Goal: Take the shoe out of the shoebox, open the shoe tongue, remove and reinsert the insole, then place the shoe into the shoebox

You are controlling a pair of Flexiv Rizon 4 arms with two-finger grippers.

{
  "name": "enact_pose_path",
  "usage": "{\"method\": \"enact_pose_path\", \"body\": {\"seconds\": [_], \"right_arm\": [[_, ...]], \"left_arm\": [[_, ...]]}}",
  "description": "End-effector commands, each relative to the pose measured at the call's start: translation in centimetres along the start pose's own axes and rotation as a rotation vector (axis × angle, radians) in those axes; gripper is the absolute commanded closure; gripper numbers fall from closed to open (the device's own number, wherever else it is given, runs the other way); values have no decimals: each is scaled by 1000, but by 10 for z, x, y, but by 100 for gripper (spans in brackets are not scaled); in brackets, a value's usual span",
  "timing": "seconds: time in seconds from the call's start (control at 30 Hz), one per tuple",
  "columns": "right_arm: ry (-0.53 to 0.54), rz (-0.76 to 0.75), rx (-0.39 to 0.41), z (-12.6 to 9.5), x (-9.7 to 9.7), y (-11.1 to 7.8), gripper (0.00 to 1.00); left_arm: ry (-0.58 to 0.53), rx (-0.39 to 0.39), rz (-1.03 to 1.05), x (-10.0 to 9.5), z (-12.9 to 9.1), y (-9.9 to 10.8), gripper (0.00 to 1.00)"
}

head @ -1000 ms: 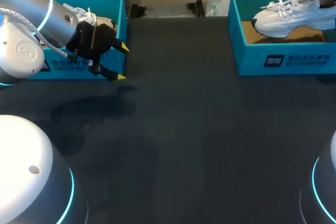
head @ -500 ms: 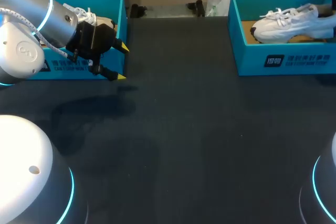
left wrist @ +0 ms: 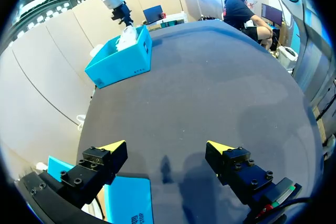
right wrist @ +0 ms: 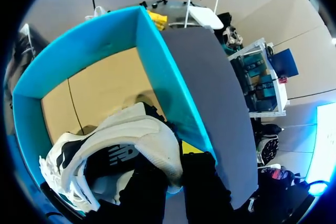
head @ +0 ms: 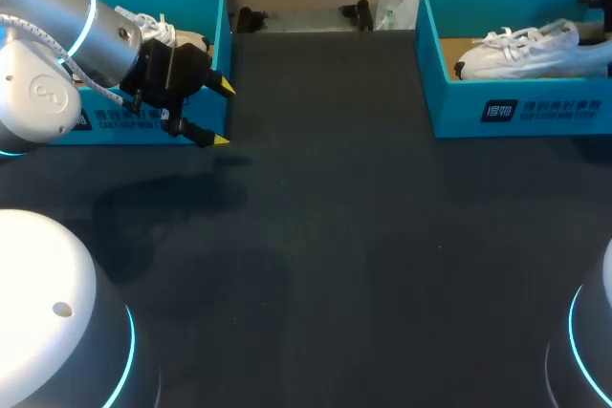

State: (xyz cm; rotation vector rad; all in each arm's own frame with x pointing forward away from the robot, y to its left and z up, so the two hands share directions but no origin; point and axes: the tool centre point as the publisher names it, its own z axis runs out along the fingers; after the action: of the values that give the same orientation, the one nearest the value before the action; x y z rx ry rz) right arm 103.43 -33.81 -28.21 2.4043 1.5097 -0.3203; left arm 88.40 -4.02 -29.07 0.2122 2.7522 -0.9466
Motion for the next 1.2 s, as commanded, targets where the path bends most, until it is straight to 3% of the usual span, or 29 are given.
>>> {"method": "enact_pose_path", "body": {"seconds": [0.03,0.2,0.87,1.2], "right_arm": [[0,5,3,3,0,-7,100],[-4,7,18,12,2,-14,100],[18,65,93,52,10,-17,100],[17,30,111,61,23,-17,100]], "left_arm": [[1,-3,0,-1,0,0,0],[1,-3,0,-1,0,0,0],[1,-3,0,-1,0,0,0],[1,-3,0,-1,0,0,0]]}}
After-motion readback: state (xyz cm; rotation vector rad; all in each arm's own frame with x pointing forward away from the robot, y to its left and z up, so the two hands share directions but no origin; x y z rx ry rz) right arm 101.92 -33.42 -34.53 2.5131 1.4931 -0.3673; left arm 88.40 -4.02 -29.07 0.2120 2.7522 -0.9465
